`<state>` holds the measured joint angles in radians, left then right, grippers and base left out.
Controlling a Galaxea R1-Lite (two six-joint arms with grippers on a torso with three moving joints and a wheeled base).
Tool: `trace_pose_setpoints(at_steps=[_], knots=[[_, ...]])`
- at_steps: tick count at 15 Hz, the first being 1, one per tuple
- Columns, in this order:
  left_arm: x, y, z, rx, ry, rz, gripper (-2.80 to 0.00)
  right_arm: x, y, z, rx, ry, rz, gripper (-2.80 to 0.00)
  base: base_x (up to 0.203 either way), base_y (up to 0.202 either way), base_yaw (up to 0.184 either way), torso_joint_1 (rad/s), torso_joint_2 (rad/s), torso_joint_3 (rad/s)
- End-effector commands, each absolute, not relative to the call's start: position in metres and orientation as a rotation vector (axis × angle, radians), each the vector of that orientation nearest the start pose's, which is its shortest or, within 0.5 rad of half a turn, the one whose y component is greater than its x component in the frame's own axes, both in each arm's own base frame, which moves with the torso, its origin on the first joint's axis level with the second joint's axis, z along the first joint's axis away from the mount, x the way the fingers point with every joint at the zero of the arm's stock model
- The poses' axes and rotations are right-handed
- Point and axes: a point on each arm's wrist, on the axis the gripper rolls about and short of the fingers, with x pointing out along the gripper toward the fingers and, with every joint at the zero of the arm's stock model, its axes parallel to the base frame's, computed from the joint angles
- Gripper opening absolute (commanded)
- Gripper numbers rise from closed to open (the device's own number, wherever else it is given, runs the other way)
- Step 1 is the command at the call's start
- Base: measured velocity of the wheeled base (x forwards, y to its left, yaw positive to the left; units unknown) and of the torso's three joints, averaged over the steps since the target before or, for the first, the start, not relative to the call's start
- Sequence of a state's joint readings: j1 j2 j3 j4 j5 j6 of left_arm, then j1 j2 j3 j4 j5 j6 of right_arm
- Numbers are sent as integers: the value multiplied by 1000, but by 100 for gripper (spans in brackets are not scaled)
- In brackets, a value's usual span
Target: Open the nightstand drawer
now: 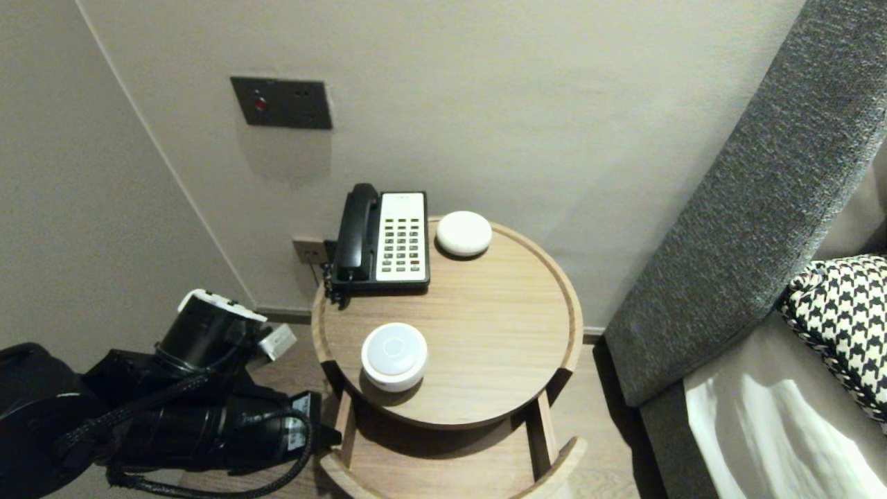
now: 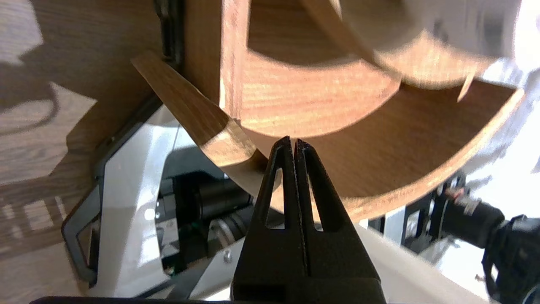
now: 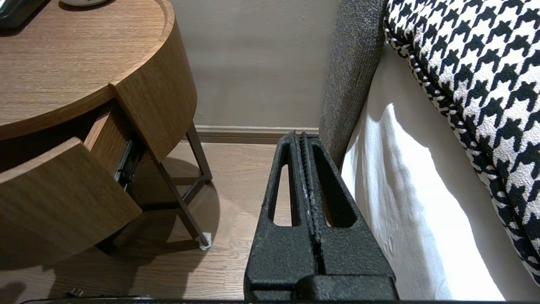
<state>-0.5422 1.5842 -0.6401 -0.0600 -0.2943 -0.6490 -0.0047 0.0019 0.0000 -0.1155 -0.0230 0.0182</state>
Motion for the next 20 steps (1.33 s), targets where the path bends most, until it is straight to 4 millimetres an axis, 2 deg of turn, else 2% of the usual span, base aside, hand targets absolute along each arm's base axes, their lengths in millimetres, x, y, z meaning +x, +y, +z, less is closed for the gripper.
trace_pose_setpoints(at_steps=[1, 5, 10, 20], knots=[[184, -125, 126, -450, 1117, -481, -280, -20, 0, 76, 19, -74, -27, -280, 0, 0, 0, 0, 0, 0], [169, -128, 121, -422, 1149, -511, -280, -20, 0, 76, 19, -74, -27, -280, 0, 0, 0, 0, 0, 0], [165, -127, 116, -411, 1169, -510, -280, -20, 0, 76, 19, -74, -27, -280, 0, 0, 0, 0, 0, 0], [142, -135, 107, -314, 1218, -584, -280, -20, 0, 76, 19, -74, -28, -280, 0, 0, 0, 0, 0, 0]])
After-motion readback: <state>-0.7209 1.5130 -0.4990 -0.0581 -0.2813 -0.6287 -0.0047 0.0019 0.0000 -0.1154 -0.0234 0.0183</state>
